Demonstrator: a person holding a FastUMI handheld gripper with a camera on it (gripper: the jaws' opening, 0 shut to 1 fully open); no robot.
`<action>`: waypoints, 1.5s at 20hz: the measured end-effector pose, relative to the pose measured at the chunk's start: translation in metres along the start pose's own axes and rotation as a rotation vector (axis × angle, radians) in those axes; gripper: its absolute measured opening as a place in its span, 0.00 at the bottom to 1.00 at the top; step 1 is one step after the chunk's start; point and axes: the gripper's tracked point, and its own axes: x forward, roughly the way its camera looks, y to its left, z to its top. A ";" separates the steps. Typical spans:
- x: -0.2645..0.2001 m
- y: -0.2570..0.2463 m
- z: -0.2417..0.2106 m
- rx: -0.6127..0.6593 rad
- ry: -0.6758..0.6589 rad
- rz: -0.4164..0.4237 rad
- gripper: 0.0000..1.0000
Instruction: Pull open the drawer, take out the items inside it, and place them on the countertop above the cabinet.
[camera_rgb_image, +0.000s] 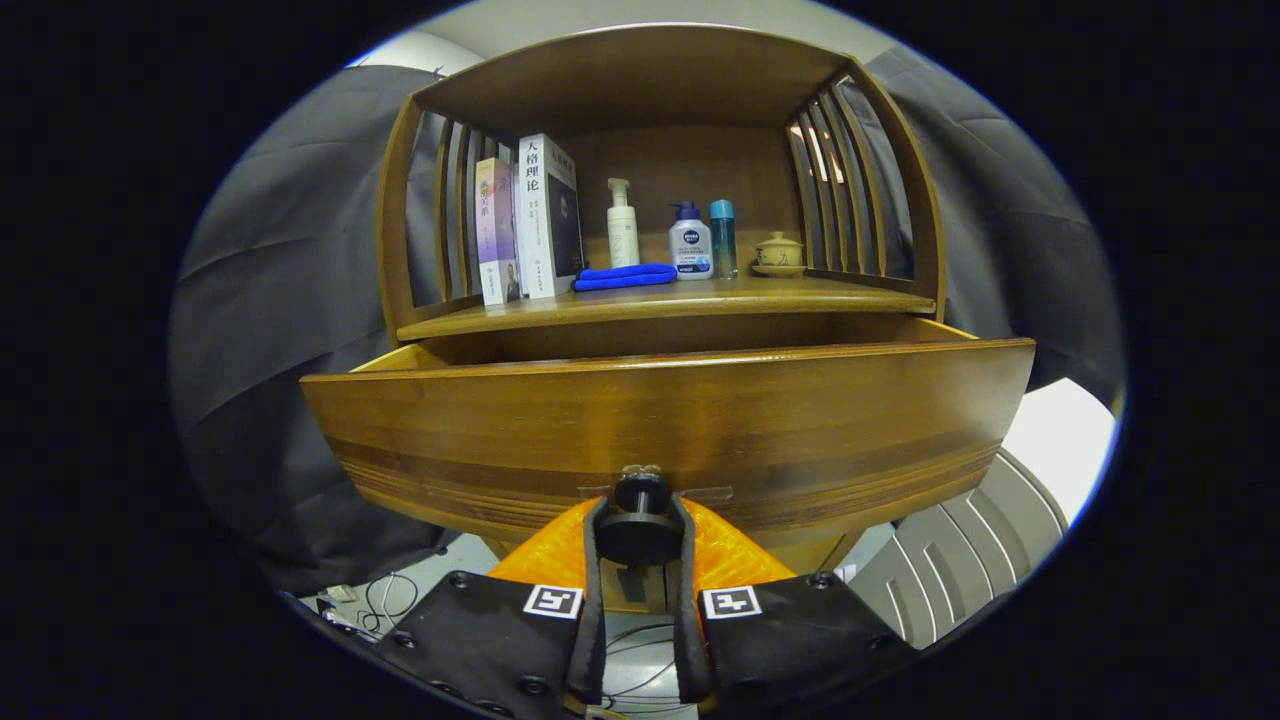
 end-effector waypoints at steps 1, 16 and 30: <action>-0.005 0.000 -0.004 0.001 0.004 0.002 0.30; -0.073 0.013 -0.037 -0.076 0.000 0.058 0.30; -0.093 0.012 -0.034 -0.077 -0.068 0.049 0.44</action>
